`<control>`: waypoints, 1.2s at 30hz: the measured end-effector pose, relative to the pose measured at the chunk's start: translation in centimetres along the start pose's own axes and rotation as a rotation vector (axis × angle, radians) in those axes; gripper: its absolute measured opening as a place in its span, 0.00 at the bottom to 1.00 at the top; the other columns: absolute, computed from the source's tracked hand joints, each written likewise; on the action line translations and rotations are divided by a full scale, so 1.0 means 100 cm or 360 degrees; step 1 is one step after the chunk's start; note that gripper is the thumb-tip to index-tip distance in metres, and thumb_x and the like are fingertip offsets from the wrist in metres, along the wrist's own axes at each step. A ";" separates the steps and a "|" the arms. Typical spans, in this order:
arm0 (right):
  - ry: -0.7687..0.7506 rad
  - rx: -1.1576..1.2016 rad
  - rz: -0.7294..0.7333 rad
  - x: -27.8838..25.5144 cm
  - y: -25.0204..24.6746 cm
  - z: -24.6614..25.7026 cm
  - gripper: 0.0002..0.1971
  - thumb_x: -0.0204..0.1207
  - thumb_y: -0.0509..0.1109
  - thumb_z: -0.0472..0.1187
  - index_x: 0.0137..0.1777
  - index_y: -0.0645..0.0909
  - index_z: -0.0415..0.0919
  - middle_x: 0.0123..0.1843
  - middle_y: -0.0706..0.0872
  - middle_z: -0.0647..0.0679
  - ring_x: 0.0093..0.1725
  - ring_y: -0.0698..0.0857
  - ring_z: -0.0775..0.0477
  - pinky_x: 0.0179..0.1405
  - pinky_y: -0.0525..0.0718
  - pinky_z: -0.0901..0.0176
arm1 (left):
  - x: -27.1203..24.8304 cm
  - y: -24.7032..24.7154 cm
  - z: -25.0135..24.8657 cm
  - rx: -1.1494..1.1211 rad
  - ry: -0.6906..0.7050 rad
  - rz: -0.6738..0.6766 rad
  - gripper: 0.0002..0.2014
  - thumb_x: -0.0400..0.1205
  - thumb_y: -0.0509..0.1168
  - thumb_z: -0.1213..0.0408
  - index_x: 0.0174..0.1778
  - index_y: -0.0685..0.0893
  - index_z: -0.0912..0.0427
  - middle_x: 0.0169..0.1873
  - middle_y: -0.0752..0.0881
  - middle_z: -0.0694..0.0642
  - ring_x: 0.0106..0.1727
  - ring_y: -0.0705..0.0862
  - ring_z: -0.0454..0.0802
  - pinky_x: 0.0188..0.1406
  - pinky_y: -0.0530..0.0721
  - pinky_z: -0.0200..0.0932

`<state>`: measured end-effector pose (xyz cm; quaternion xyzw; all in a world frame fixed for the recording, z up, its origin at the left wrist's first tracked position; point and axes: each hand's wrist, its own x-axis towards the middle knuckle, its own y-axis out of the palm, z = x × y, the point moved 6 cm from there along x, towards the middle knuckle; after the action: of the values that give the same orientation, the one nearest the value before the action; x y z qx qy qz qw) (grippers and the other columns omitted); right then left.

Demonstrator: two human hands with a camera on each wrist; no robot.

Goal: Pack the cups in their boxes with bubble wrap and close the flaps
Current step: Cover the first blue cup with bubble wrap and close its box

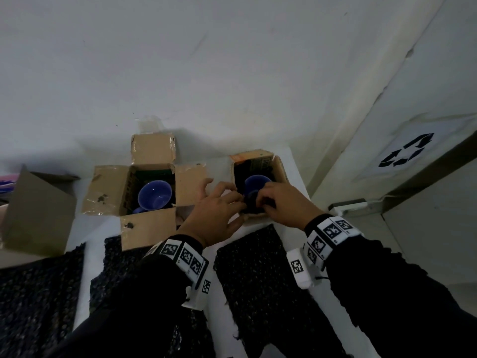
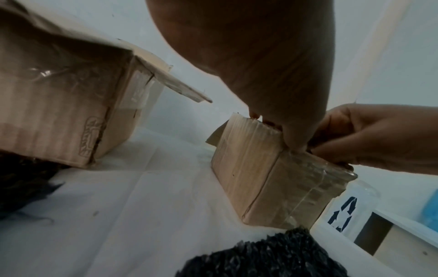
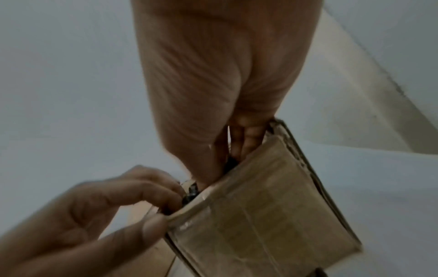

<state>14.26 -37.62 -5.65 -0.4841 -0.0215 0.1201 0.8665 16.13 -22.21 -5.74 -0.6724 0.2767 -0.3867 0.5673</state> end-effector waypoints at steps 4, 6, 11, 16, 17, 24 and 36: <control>-0.0030 -0.0050 0.0225 -0.009 0.004 0.002 0.15 0.72 0.63 0.61 0.46 0.82 0.52 0.38 0.83 0.57 0.37 0.81 0.53 0.37 0.77 0.57 | 0.001 0.002 -0.001 0.0085 0.0026 0.0043 0.14 0.81 0.58 0.45 0.51 0.87 0.42 0.51 0.85 0.38 0.67 0.75 0.51 0.71 0.57 0.67; -0.0011 -0.0198 0.0266 -0.009 0.010 0.000 0.22 0.68 0.57 0.72 0.44 0.78 0.56 0.36 0.81 0.55 0.38 0.81 0.52 0.36 0.79 0.56 | 0.002 0.003 -0.002 0.0115 0.0007 0.0030 0.13 0.82 0.58 0.46 0.55 0.84 0.42 0.51 0.86 0.40 0.67 0.75 0.53 0.70 0.57 0.68; 0.0020 -0.0380 0.0264 -0.005 0.019 -0.001 0.14 0.79 0.64 0.57 0.51 0.82 0.48 0.45 0.84 0.47 0.48 0.81 0.46 0.41 0.76 0.54 | 0.002 0.010 -0.008 0.0233 -0.0060 0.0037 0.09 0.79 0.65 0.53 0.54 0.85 0.42 0.50 0.84 0.41 0.67 0.74 0.55 0.70 0.58 0.69; 0.0069 -0.0053 -0.0062 -0.008 0.013 -0.003 0.23 0.71 0.75 0.44 0.65 0.74 0.48 0.63 0.77 0.50 0.51 0.81 0.49 0.46 0.81 0.53 | 0.002 0.010 -0.007 0.0253 -0.0089 0.0028 0.05 0.77 0.70 0.56 0.47 0.87 0.43 0.53 0.83 0.44 0.67 0.73 0.56 0.67 0.64 0.68; 0.0037 -0.0110 -0.0034 -0.008 0.016 -0.002 0.22 0.72 0.74 0.42 0.65 0.76 0.45 0.63 0.77 0.48 0.53 0.81 0.46 0.47 0.79 0.54 | 0.001 0.009 -0.007 0.0249 -0.0089 0.0016 0.05 0.77 0.71 0.57 0.46 0.86 0.44 0.54 0.83 0.44 0.67 0.73 0.56 0.66 0.65 0.68; -0.0170 -0.0295 -0.0015 -0.010 0.023 0.004 0.08 0.76 0.72 0.39 0.46 0.86 0.32 0.50 0.79 0.37 0.45 0.81 0.36 0.42 0.76 0.51 | -0.005 0.010 -0.006 0.0173 -0.0183 0.0000 0.05 0.81 0.63 0.55 0.50 0.82 0.42 0.52 0.83 0.38 0.70 0.73 0.55 0.70 0.56 0.72; -0.0109 -0.0444 0.0176 0.058 -0.019 0.017 0.25 0.77 0.62 0.30 0.74 0.73 0.45 0.75 0.74 0.46 0.71 0.74 0.43 0.67 0.71 0.48 | 0.004 0.008 0.004 0.0107 -0.0103 0.0230 0.16 0.75 0.64 0.38 0.48 0.90 0.40 0.53 0.85 0.39 0.71 0.70 0.58 0.69 0.58 0.70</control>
<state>19.97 -35.86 -3.56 -0.5959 -0.0406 0.1799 0.7816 16.70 -22.49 -6.47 -0.6433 0.2928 -0.3319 0.6247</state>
